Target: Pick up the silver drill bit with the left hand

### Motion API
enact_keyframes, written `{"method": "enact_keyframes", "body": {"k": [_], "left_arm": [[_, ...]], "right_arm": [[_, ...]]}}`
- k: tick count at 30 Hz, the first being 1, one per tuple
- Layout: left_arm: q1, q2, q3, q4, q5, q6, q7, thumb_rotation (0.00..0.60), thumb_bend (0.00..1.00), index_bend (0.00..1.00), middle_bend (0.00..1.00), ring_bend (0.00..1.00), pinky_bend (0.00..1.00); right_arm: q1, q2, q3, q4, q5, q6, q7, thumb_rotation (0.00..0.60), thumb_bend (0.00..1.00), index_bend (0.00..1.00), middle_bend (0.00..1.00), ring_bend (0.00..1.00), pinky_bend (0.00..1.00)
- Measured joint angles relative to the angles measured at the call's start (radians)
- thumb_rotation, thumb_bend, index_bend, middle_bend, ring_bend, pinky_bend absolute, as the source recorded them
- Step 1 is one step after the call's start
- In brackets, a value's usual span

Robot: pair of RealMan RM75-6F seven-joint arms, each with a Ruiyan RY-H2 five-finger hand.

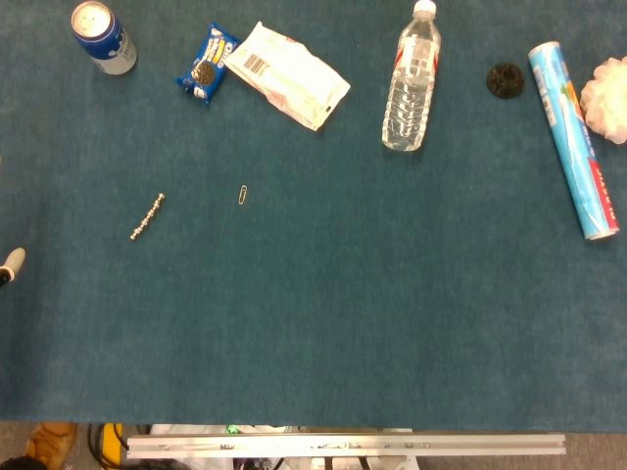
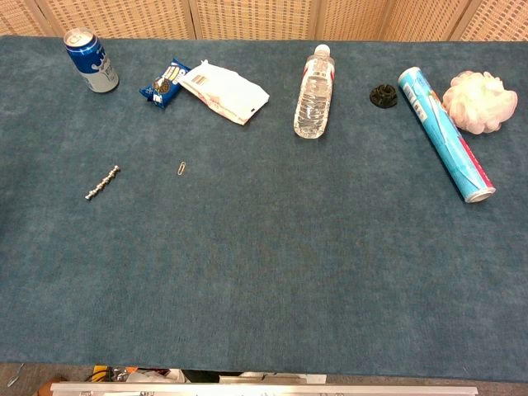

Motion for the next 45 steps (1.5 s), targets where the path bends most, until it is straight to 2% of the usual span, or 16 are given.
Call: {"method": "enact_keyframes", "body": {"k": [5, 8, 11, 13, 17, 22, 28, 32, 45], "left_arm": [[-0.001, 0.002, -0.002, -0.007, -0.011, -0.015, 0.010, 0.600, 0.22, 0.00, 0.08, 0.07, 0.19], [-0.013, 0.007, -0.002, -0.009, -0.012, -0.039, 0.017, 0.600, 0.22, 0.05, 0.15, 0.14, 0.21], [-0.032, 0.005, -0.006, 0.000, -0.013, -0.070, 0.022, 0.600, 0.22, 0.14, 0.25, 0.25, 0.28], [-0.047, 0.000, -0.009, 0.008, -0.013, -0.095, 0.023, 0.600, 0.22, 0.20, 0.32, 0.32, 0.38], [-0.094, -0.022, -0.013, 0.040, -0.010, -0.170, 0.020, 0.600, 0.22, 0.31, 0.45, 0.43, 0.51], [-0.159, -0.081, -0.020, 0.103, -0.012, -0.261, 0.032, 0.600, 0.22, 0.35, 0.57, 0.54, 0.61], [-0.210, -0.165, -0.031, 0.177, -0.027, -0.317, 0.051, 0.600, 0.21, 0.33, 0.67, 0.66, 0.66], [-0.230, -0.214, -0.033, 0.214, -0.034, -0.331, 0.069, 0.600, 0.19, 0.31, 0.70, 0.69, 0.69], [-0.278, -0.317, -0.033, 0.295, -0.055, -0.372, 0.104, 0.600, 0.19, 0.31, 0.72, 0.71, 0.70]], "right_arm": [[0.002, 0.000, 0.000, 0.000, -0.002, -0.001, 0.000, 0.600, 0.36, 0.43, 0.38, 0.38, 0.54], [0.005, 0.002, 0.002, -0.001, -0.004, -0.001, -0.001, 0.600, 0.36, 0.43, 0.38, 0.38, 0.54], [0.006, 0.001, 0.001, -0.003, -0.005, -0.002, -0.002, 0.600, 0.36, 0.43, 0.38, 0.38, 0.54], [0.004, 0.001, 0.000, -0.004, -0.004, -0.001, -0.003, 0.600, 0.36, 0.43, 0.38, 0.38, 0.54], [0.000, 0.002, -0.001, -0.007, -0.003, 0.005, -0.006, 0.600, 0.36, 0.43, 0.38, 0.38, 0.54], [-0.007, 0.008, -0.002, -0.013, -0.002, 0.014, -0.010, 0.600, 0.36, 0.43, 0.38, 0.38, 0.54], [-0.016, 0.015, -0.003, -0.018, 0.003, 0.023, -0.015, 0.600, 0.36, 0.43, 0.38, 0.38, 0.54], [-0.020, 0.017, -0.004, -0.020, 0.005, 0.026, -0.018, 0.600, 0.36, 0.43, 0.38, 0.38, 0.54], [-0.030, 0.021, -0.004, -0.025, 0.012, 0.033, -0.027, 0.600, 0.36, 0.43, 0.38, 0.38, 0.54]]}}
